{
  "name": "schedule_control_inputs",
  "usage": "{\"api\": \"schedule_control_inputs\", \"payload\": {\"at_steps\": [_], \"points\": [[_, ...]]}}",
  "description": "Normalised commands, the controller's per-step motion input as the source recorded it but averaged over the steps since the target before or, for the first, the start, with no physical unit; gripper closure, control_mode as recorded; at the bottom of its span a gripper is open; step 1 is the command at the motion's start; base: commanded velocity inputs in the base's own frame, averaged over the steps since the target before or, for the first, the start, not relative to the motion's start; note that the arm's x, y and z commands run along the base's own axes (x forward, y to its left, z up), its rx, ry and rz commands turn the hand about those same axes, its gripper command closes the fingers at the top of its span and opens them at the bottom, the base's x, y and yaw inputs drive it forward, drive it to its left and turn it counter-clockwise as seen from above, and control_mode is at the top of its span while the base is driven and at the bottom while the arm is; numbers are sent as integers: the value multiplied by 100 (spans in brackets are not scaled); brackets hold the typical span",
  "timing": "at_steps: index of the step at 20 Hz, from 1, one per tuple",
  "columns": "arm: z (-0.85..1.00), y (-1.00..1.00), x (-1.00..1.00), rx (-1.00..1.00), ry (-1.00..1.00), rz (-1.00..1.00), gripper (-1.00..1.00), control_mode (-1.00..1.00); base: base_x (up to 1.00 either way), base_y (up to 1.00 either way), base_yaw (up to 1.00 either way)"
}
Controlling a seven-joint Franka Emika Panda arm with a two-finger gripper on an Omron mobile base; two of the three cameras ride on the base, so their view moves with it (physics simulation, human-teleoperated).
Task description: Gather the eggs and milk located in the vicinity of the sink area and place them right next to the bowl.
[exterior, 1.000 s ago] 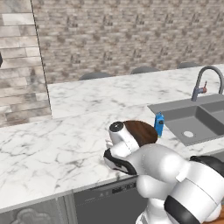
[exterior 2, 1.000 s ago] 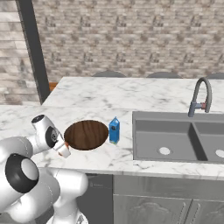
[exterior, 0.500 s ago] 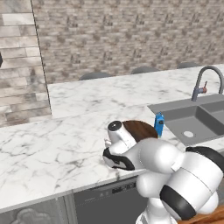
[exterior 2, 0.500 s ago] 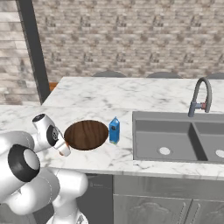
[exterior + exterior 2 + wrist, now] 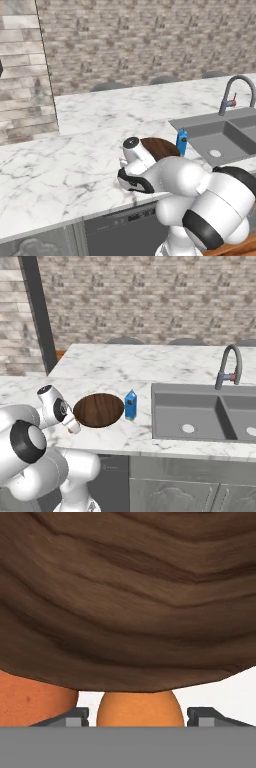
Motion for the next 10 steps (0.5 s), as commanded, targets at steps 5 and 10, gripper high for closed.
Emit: {"api": "schedule_control_inputs", "payload": {"at_steps": [5,10], "points": [[0,0,0,0,0,0,-100,-100,0,0,0],[9,-2,-2,0,0,0,-100,-100,0,0,0]]}}
